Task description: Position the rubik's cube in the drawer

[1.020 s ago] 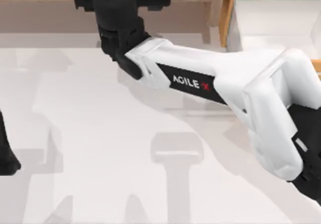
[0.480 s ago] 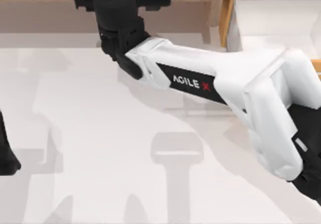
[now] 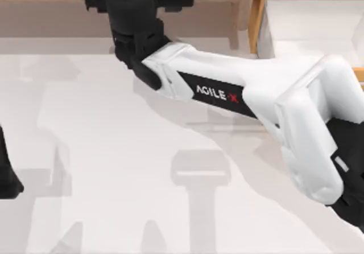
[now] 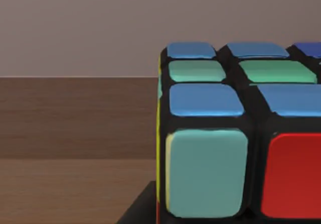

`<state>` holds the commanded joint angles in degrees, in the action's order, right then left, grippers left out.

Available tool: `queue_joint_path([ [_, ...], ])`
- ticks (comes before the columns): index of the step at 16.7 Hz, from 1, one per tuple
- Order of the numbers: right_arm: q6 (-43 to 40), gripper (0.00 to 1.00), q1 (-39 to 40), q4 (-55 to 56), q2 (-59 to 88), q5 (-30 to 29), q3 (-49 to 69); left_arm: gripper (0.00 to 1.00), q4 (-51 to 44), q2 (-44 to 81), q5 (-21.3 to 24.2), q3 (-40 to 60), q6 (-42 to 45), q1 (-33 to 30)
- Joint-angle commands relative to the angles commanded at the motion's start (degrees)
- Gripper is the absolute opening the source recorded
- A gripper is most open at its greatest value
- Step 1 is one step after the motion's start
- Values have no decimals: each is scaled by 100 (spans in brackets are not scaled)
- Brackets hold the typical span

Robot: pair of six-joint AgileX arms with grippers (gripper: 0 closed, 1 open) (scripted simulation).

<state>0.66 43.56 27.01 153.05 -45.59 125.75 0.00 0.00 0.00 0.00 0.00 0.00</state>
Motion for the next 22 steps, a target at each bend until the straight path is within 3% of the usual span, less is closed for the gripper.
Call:
queue_joint_path([
  [14, 43, 0, 127, 50, -575, -84, -617, 100, 0, 0, 0, 0, 0, 0],
  [17, 241, 0, 257, -17, -781, 357, -559, 100, 0, 0, 0, 0, 0, 0],
  [22, 788, 0, 528, -471, -1496, 1649, -411, 100, 0, 0, 0, 0, 0, 0],
])
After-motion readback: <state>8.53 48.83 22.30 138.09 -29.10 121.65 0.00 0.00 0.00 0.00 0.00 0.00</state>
